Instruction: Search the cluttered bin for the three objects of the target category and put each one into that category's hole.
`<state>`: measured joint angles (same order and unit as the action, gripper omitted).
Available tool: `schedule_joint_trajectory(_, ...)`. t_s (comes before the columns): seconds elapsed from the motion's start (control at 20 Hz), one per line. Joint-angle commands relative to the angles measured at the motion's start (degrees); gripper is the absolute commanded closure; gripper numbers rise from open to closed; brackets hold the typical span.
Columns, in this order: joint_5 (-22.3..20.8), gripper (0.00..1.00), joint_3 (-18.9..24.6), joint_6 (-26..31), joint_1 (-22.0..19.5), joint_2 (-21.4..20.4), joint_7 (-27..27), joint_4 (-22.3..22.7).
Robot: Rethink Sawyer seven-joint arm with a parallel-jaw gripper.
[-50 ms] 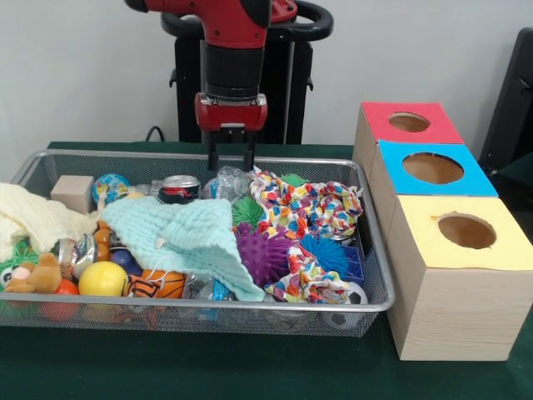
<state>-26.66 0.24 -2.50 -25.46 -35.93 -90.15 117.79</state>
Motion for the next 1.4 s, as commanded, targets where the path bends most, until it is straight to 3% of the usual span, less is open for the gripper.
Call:
schedule_joint_trajectory(0.05, 3.55, 0.0, 3.48, 4.65, -0.78, -1.47, -9.03, -1.57)
schedule_joint_trajectory(0.5, 5.27, 0.0, 5.88, 9.39, -1.92, -2.79, -6.81, -2.91)
schedule_joint_trajectory(1.0, 4.45, 0.0, 6.14, 4.49, -1.88, 3.55, -7.75, -5.78)
schedule_joint_trajectory(1.4, 4.62, 0.0, 5.37, 2.68, -0.81, 5.16, -8.45, -6.48)
